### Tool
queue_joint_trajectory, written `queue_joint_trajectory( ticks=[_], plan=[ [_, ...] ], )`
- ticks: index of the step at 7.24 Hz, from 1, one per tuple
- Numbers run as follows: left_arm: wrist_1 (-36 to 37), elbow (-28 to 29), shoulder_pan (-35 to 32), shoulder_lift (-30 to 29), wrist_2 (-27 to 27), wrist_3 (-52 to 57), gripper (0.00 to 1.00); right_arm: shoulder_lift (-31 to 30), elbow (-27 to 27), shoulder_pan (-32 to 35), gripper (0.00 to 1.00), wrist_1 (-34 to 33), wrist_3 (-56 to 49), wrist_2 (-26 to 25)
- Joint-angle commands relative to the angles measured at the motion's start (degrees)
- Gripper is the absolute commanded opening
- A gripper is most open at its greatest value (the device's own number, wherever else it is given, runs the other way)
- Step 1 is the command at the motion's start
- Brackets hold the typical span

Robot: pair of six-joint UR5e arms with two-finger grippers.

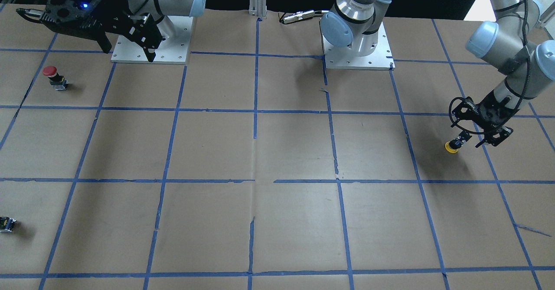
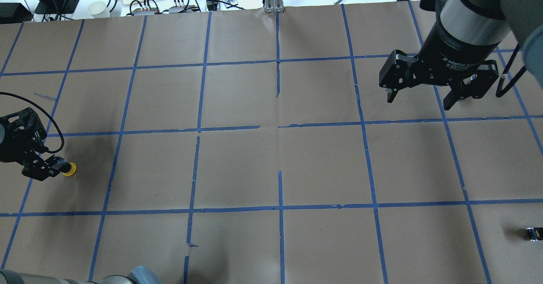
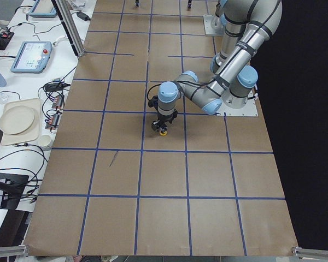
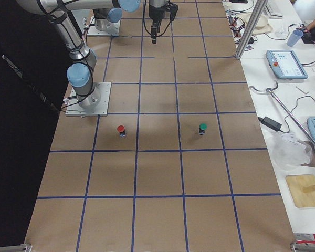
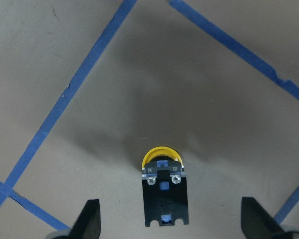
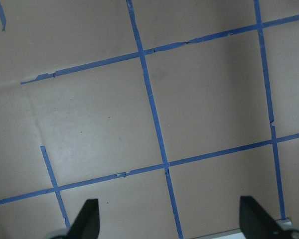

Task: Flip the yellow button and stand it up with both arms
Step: 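Close the left gripper on the yellow button's black base, then lift the yellow button with the left gripper while the right gripper rises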

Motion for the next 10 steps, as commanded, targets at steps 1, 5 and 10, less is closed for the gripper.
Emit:
queue_joint_trajectory(
  ticks=[1,5,10],
  plan=[
    [0.0,0.0,0.0,-0.1,0.1,-0.5,0.73,0.0,0.1,0.0,1.00,0.0,0.0,0.0],
    [0.1,0.0,0.0,-0.4,0.6,-1.8,0.18,-0.7,-0.6,-0.1,1.00,1.4,0.9,0.4],
    [-7.6,1.4,-6.2,7.7,-2.6,-12.2,0.08,0.2,-1.4,0.0,1.00,1.9,20.1,12.6]
  ],
)
